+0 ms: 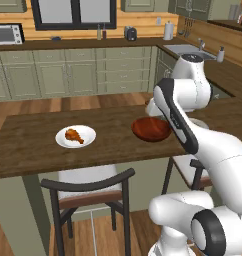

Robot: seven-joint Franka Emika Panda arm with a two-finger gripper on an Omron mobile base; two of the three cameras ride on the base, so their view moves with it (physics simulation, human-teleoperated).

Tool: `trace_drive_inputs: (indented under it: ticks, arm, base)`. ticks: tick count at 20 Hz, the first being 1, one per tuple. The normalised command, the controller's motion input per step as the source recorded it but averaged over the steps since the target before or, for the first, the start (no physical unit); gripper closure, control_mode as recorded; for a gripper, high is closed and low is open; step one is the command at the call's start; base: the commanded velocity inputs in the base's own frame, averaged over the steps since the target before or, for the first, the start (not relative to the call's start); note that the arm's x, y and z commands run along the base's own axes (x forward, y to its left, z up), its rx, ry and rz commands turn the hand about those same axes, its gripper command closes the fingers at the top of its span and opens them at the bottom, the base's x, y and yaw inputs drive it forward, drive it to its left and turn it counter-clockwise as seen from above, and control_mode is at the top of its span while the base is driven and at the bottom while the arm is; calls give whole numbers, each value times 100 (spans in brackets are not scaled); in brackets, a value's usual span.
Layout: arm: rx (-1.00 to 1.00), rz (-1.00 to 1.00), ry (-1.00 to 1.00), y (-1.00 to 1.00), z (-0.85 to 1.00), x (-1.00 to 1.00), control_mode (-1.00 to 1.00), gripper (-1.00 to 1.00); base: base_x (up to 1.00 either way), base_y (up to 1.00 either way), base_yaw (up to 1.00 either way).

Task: Pick the chicken drumstick and sweet potato from their plates and place them in the bowl. Then put the bowl in the fridge.

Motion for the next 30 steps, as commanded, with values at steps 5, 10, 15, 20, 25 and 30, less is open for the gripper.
trace_drive_inputs:
  ticks: [5, 10, 15, 20, 25, 30]
  arm:
    - [0, 0, -1, 0, -2, -4, -100, -100]
    - [0, 4, -5, 48, -49, -35, -100, -100]
    - [3, 26, -16, 96, -45, 9, -100, -100]
    - [9, 44, -1, 57, -9, 80, -100, -100]
    - [5, 40, 9, 40, 0, 93, -100, -100]
    - [0, 18, 26, 86, -15, 70, -100, -100]
  base:
    - [0, 0, 0]
    - [0, 0, 0]
    - [0, 0, 0]
    - [0, 0, 0]
    - [0, 0, 0]
    - [0, 0, 0]
